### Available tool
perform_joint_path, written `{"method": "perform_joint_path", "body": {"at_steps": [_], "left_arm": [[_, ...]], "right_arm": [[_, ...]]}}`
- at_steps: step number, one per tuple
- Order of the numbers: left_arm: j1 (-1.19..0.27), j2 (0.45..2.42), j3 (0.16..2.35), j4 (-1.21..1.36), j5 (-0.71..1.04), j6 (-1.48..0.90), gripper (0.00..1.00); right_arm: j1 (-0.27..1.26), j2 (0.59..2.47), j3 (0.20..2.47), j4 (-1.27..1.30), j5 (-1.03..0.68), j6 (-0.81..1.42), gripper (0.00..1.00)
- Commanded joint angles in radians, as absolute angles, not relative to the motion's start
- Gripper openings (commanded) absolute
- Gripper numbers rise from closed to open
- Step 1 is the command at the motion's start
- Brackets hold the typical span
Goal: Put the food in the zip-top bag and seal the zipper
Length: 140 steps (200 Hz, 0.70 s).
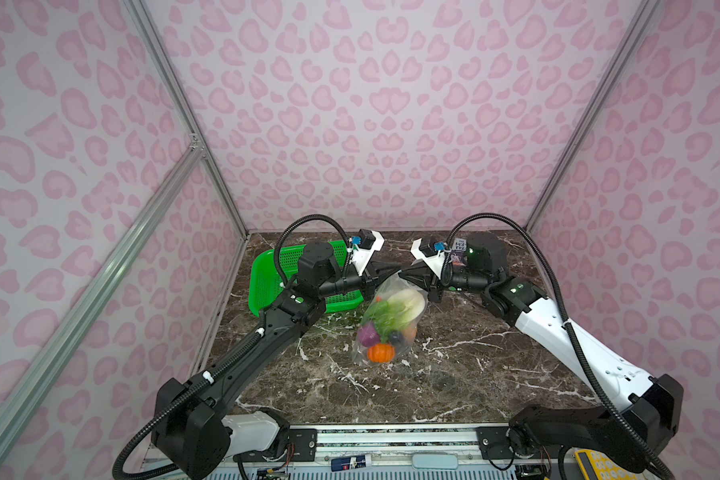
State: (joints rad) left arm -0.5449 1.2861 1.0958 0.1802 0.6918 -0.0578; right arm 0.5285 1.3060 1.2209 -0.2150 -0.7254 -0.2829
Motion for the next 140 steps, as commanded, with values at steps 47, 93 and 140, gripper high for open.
{"method": "perform_joint_path", "body": {"at_steps": [47,93,140], "left_arm": [[-0.534,1.228,1.098,0.276,0.655,-0.054,0.04],[-0.504,1.199,1.064,0.281,0.593,-0.065,0.04],[-0.449,1.186,1.017,0.288,0.504,-0.108,0.04]], "right_arm": [[0.509,1.287,1.219,-0.342,-0.593,-0.309,0.00],[0.497,1.251,1.187,-0.368,-0.550,-0.312,0.00],[0.495,1.203,1.153,-0.408,-0.496,-0.302,0.00]]}}
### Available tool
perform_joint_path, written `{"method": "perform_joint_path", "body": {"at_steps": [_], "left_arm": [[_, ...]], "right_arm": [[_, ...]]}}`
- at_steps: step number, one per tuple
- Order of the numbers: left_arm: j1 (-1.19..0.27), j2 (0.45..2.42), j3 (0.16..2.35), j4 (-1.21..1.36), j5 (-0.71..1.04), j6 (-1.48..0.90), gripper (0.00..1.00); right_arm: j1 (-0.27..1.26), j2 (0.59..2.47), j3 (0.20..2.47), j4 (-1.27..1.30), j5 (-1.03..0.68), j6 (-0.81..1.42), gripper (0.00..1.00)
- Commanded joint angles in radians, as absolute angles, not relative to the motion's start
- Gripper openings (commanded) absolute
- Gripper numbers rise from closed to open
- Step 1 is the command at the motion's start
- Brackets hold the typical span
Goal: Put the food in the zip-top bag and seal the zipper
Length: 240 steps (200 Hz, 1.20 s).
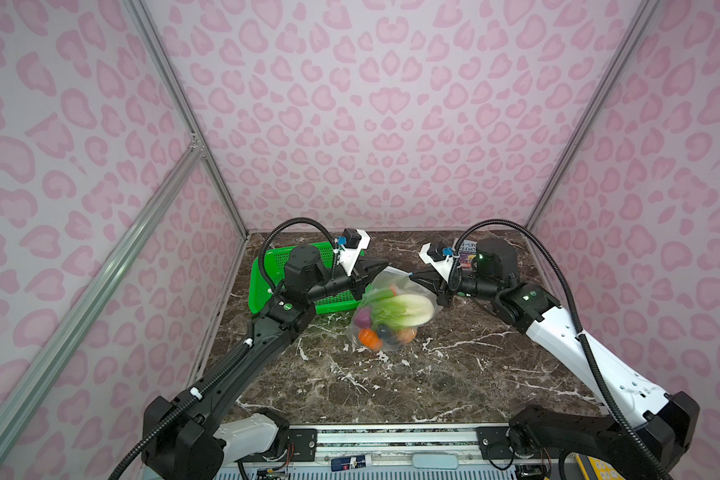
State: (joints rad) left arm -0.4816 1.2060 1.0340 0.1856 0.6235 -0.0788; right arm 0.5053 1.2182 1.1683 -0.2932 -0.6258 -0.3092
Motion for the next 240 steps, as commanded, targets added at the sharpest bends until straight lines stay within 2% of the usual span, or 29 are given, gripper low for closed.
{"method": "perform_joint_path", "body": {"at_steps": [1,103,240], "left_arm": [[-0.448,1.185,1.016,0.288,0.501,-0.108,0.04],[-0.404,1.223,1.000,0.281,0.443,-0.141,0.04],[-0.373,1.233,1.000,0.250,0.388,-0.151,0.04]], "right_arm": [[0.495,1.201,1.151,-0.410,-0.495,-0.301,0.00],[0.473,1.018,1.037,-0.537,-0.331,-0.270,0.00],[0.328,0.798,0.946,-0.633,-0.321,-0.218,0.00]]}}
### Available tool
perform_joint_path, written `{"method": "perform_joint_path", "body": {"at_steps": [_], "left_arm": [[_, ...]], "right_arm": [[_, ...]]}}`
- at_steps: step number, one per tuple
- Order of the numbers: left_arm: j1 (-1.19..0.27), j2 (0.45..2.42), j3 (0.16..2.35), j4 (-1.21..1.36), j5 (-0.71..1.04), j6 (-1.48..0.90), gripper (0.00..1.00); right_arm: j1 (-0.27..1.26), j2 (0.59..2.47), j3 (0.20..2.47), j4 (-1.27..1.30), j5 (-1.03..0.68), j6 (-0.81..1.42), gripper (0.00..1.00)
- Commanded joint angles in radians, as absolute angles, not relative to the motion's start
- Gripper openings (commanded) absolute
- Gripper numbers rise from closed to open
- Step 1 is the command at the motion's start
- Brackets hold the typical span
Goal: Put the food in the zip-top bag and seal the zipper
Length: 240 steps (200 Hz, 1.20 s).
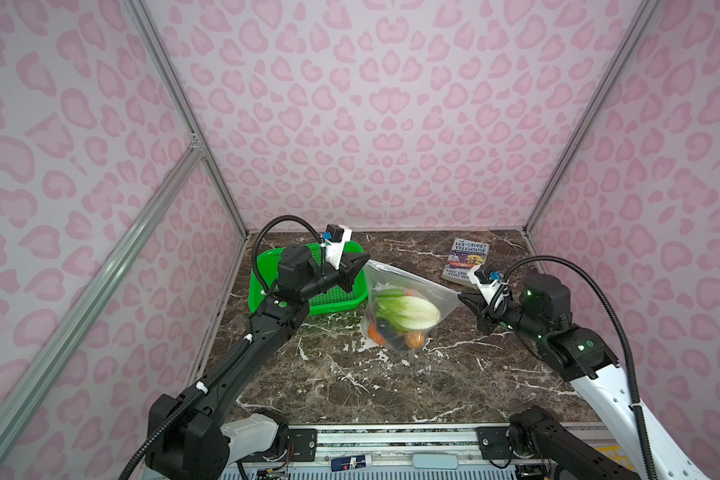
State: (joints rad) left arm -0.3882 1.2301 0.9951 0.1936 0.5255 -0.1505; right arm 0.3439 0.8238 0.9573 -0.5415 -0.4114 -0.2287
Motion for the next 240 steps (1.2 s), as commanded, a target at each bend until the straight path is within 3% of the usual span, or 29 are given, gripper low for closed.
{"method": "perform_joint_path", "body": {"at_steps": [1,68,141,150,171,181,202,240], "left_arm": [[-0.373,1.232,1.000,0.250,0.388,-0.151,0.04],[-0.371,1.228,1.003,0.242,0.389,-0.151,0.04],[-0.380,1.294,1.046,0.259,0.574,-0.180,0.04],[-0.386,1.306,1.053,0.259,0.596,-0.181,0.04],[-0.405,1.325,1.068,0.255,0.638,-0.172,0.04],[-0.413,1.333,1.073,0.252,0.652,-0.168,0.04],[-0.423,1.347,1.083,0.244,0.668,-0.163,0.04],[-0.427,1.346,1.086,0.238,0.670,-0.158,0.04]], "right_arm": [[0.326,0.796,0.945,-0.633,-0.321,-0.218,0.00],[0.306,0.775,0.957,-0.678,-0.293,-0.236,0.00],[0.308,0.833,0.964,-0.493,-0.466,-0.131,0.00],[0.312,0.844,0.972,-0.463,-0.474,-0.124,0.08],[0.318,0.877,1.016,-0.433,-0.502,-0.133,0.46],[0.320,0.899,1.046,-0.434,-0.513,-0.146,0.57],[0.336,0.963,1.122,-0.463,-0.516,-0.190,0.67],[0.437,1.113,1.233,-0.564,-0.453,-0.282,0.75]]}}
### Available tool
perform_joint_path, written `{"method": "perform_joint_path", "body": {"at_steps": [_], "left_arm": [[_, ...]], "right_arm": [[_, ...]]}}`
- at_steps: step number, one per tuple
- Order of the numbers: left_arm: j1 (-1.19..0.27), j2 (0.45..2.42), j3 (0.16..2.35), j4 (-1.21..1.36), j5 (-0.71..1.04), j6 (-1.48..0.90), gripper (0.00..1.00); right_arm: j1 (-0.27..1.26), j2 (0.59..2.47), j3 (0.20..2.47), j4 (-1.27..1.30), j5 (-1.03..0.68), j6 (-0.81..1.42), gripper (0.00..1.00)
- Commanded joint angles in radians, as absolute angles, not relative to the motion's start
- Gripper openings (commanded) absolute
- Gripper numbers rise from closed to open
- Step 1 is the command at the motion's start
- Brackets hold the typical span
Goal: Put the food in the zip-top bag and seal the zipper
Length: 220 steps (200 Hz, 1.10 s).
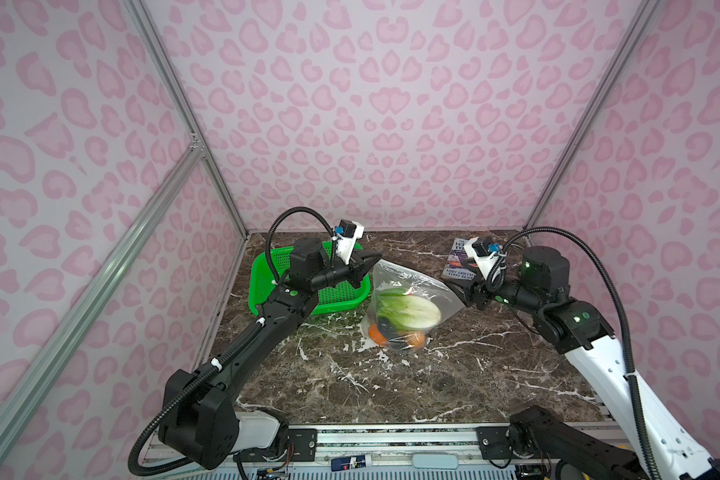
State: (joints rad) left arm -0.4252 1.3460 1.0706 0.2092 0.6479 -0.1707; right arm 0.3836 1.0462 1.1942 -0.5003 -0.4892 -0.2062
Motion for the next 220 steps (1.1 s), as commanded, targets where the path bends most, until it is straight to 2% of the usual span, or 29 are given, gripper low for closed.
{"method": "perform_joint_path", "body": {"at_steps": [1,43,78,86,99,111,220], "left_arm": [[-0.428,1.345,1.085,0.238,0.668,-0.157,0.04],[-0.428,1.337,1.085,0.235,0.663,-0.156,0.04],[-0.428,1.333,1.080,0.235,0.656,-0.156,0.04],[-0.428,1.332,1.083,0.234,0.658,-0.158,0.04],[-0.428,1.326,1.086,0.234,0.662,-0.164,0.04],[-0.430,1.316,1.084,0.236,0.663,-0.174,0.04],[-0.620,1.148,1.020,0.220,0.597,-0.368,0.04]], "right_arm": [[0.441,1.117,1.234,-0.566,-0.451,-0.284,0.75],[0.521,1.219,1.258,-0.598,-0.384,-0.320,0.75],[0.546,1.267,1.269,-0.621,-0.337,-0.330,0.68],[0.552,1.274,1.267,-0.622,-0.320,-0.329,0.59],[0.559,1.274,1.268,-0.619,-0.297,-0.322,0.33],[0.563,1.263,1.269,-0.613,-0.298,-0.319,0.00],[0.581,0.906,1.223,-0.594,-0.348,-0.222,0.00]]}}
